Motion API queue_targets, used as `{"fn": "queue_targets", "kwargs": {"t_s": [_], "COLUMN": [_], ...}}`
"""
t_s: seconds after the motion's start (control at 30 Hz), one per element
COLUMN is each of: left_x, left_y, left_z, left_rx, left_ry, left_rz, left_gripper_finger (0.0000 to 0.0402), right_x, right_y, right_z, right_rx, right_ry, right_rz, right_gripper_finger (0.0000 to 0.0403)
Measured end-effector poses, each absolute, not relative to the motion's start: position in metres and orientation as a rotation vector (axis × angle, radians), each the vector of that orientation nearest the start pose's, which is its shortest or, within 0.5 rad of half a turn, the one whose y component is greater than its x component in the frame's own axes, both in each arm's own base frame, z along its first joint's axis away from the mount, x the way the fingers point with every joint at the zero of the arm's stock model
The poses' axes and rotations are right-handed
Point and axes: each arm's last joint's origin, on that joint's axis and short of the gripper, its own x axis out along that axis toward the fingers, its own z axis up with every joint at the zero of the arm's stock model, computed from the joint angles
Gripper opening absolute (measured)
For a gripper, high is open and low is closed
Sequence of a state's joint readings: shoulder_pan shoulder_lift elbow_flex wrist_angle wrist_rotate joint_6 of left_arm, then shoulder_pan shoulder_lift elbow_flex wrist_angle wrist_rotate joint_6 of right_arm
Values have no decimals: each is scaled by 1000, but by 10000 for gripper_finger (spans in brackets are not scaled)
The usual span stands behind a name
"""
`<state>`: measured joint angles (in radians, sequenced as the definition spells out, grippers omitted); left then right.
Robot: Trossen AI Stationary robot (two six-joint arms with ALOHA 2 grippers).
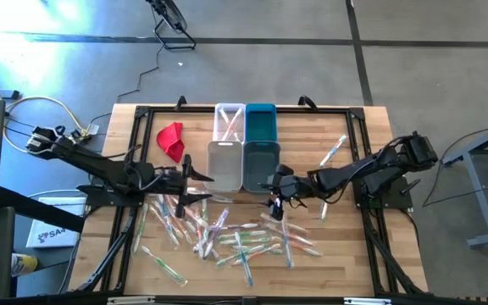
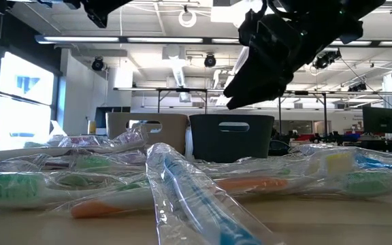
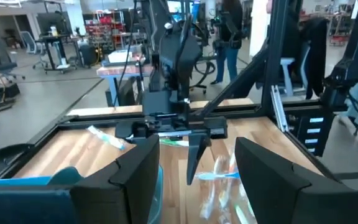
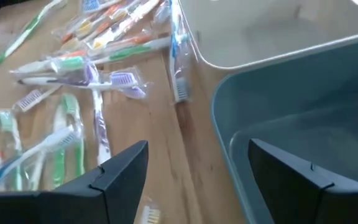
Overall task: Pick & Place Toothbrushes
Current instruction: Put the blue toothbrush into the gray bin
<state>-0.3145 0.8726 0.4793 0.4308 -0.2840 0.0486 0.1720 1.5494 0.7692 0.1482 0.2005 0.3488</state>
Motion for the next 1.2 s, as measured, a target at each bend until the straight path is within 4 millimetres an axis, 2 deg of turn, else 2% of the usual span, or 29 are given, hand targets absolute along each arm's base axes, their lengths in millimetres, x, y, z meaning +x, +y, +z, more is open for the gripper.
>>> {"fn": "queue_targets", "kwargs": {"t_s": [0.2, 0.37, 0.53, 1.0, 1.2], "left_x": [178, 175, 175, 176, 176], "left_y": [-49, -46, -46, -47, -47], "left_z": [279, 282, 282, 274, 275], "left_rx": [72, 77, 79, 97, 35], "left_ry": [-70, -88, -83, -12, -15], "left_rz": [-14, 41, 43, 39, 39], "left_gripper_finger": [207, 207, 207, 207, 207], "right_x": [308, 310, 310, 304, 301], "right_y": [35, 25, 24, 63, 77], "right_z": [183, 185, 185, 184, 184], "right_rx": [121, 136, 140, 124, 266], "right_ry": [587, 558, 559, 582, 595], "right_rz": [-144, -172, -175, -6, -11], "right_gripper_finger": [270, 270, 270, 270, 270]}}
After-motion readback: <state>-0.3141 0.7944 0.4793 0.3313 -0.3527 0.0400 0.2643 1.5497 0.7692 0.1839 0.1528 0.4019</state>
